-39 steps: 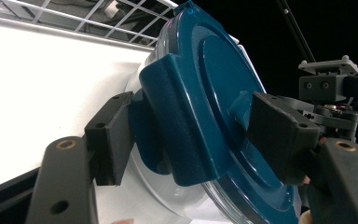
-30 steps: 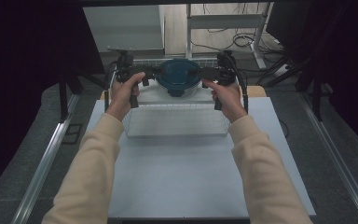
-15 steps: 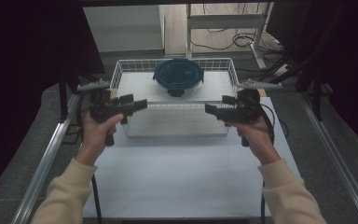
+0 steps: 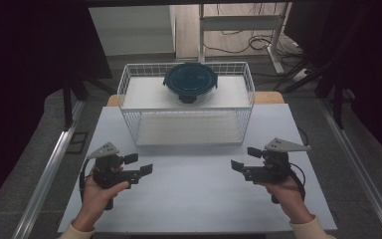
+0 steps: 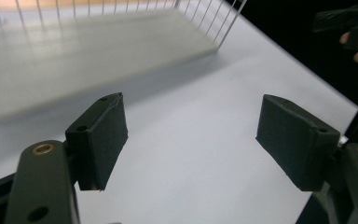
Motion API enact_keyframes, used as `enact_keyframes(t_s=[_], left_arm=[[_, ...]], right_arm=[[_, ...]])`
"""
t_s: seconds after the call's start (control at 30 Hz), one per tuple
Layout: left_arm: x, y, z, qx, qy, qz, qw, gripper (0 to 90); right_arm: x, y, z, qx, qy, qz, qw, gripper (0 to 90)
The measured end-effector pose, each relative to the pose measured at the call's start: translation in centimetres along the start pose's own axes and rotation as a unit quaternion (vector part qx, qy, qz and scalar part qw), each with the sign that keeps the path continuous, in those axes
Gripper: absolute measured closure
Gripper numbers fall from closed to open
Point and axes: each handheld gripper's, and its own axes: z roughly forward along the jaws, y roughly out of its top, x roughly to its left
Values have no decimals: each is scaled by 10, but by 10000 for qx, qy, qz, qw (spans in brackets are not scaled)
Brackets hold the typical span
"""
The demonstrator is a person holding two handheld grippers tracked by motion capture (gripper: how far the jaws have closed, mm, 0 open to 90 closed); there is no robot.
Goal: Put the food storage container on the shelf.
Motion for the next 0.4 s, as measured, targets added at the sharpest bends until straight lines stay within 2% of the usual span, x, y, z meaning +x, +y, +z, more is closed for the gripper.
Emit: enact_keyframes(t_s=[0.1,0.17,0.33,0.4], left_arm=[[0,-3,4,64,83,30,9999,240],[0,-3,4,62,95,53,9999,240],[2,-5,2,11,157,5,9999,236],[4,-7,1,-12,207,-25,9998,234]], right_arm=[[-2,-6,3,119,-89,-40,9999,178],[-2,-6,3,93,-99,-8,9999,178],[2,-7,0,-95,-143,-172,9997,160],[3,-9,-1,-86,-190,-233,9995,152]])
